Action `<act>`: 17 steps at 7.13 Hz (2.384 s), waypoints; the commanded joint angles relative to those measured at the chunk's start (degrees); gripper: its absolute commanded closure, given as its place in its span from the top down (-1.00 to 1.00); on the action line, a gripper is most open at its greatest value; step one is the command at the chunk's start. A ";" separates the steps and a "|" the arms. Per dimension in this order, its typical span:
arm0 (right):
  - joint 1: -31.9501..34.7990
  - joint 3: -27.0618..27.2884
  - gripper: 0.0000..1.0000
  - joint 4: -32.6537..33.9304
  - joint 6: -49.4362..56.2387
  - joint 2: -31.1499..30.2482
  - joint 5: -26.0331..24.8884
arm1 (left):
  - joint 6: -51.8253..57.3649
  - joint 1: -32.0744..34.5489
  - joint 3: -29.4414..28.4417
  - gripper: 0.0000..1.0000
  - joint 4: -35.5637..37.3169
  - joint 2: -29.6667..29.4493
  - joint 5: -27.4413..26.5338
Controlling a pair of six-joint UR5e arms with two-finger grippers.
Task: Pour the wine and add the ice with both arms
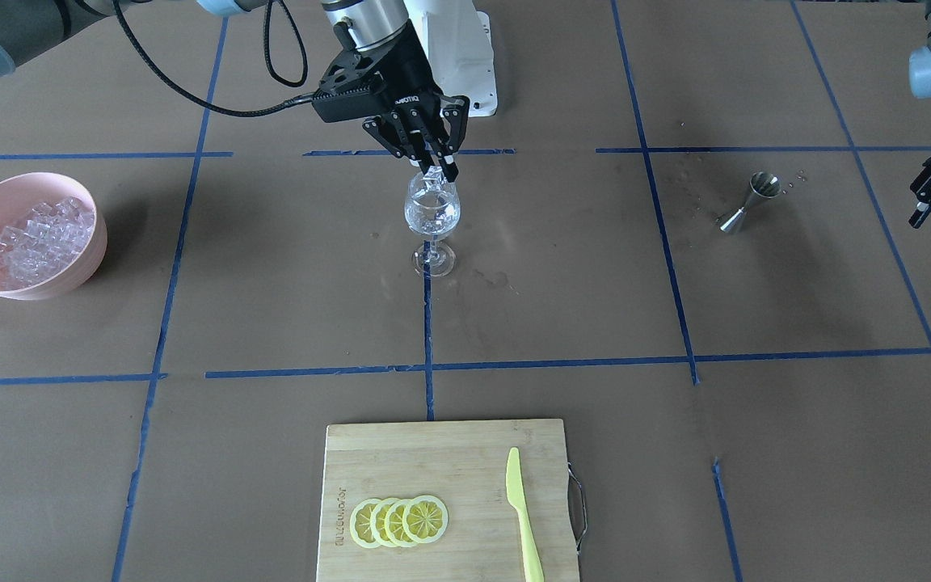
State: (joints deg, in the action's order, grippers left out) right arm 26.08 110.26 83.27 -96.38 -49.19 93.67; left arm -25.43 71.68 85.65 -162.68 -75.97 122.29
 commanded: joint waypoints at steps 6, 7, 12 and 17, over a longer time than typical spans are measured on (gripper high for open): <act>3.34 8.63 1.00 -0.39 0.66 -8.42 2.20 | -0.24 0.38 1.10 1.00 4.01 -0.40 3.54; 8.14 8.75 1.00 -0.48 2.75 -11.07 7.53 | 0.20 1.61 2.76 1.00 9.08 -0.58 4.53; 30.39 4.46 1.00 -0.48 35.50 -24.97 23.90 | 11.21 5.46 9.44 1.00 32.53 -6.35 4.54; 46.21 -3.54 1.00 0.13 67.05 -32.44 32.67 | 31.84 22.01 13.40 1.00 74.74 -17.64 13.86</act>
State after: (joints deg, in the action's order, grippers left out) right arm 67.30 109.18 83.13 -37.94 -79.47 122.27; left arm 5.02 91.70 97.87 -96.43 -93.05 129.74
